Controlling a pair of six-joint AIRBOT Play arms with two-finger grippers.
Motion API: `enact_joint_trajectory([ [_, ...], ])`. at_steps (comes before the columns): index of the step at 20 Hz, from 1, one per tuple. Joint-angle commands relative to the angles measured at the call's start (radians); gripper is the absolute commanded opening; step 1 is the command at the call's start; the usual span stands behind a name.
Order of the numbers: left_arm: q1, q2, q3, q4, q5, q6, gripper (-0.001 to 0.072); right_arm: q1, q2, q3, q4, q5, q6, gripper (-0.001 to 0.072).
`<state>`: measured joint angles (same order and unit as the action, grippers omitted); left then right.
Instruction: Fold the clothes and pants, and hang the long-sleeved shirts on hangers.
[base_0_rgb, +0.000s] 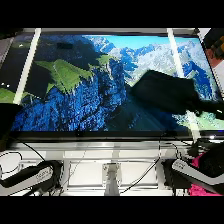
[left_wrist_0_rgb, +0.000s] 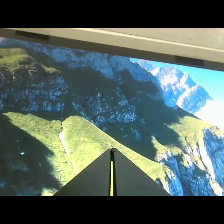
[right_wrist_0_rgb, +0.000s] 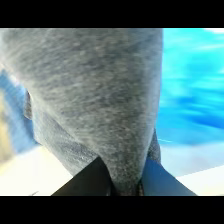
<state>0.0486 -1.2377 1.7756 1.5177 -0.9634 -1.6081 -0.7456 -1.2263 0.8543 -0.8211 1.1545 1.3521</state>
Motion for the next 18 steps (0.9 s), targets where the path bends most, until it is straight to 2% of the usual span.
enact_joint_trajectory([
  [1, 0.001, 0.000, 0.001, 0.000, 0.000, 0.000, 0.0023, -0.255, 0.126, 0.001, -0.228, 0.226, 0.023, 0.0020],
  [3, 0.001, 0.000, 0.001, 0.000, 0.000, 0.000, 0.0023, -0.328, 0.164, 0.001, -0.265, 0.275, 0.025, 0.0021],
  [7, 0.001, 0.000, 0.001, 0.000, 0.000, 0.000, 0.0023, -0.340, 0.185, 0.009, -0.238, 0.241, 0.092, 0.0031],
  [8, 0.001, 0.000, 0.001, 0.000, 0.000, 0.000, 0.0023, -0.340, 0.185, 0.016, -0.232, 0.243, 0.152, 0.0133],
  [10, 0.001, 0.000, 0.001, 0.000, 0.000, 0.000, 0.0023, -0.340, 0.185, 0.050, -0.234, 0.278, 0.265, 0.0695],
  [15, 0.001, 0.000, 0.001, 0.000, 0.000, 0.000, 0.0023, -0.340, 0.185, 0.303, -0.195, 0.319, 0.403, 0.0690],
  [18, 0.001, 0.000, 0.001, 0.000, 0.000, 0.000, 0.0023, -0.337, 0.185, 0.523, -0.003, 0.283, 0.408, 0.0689],
])
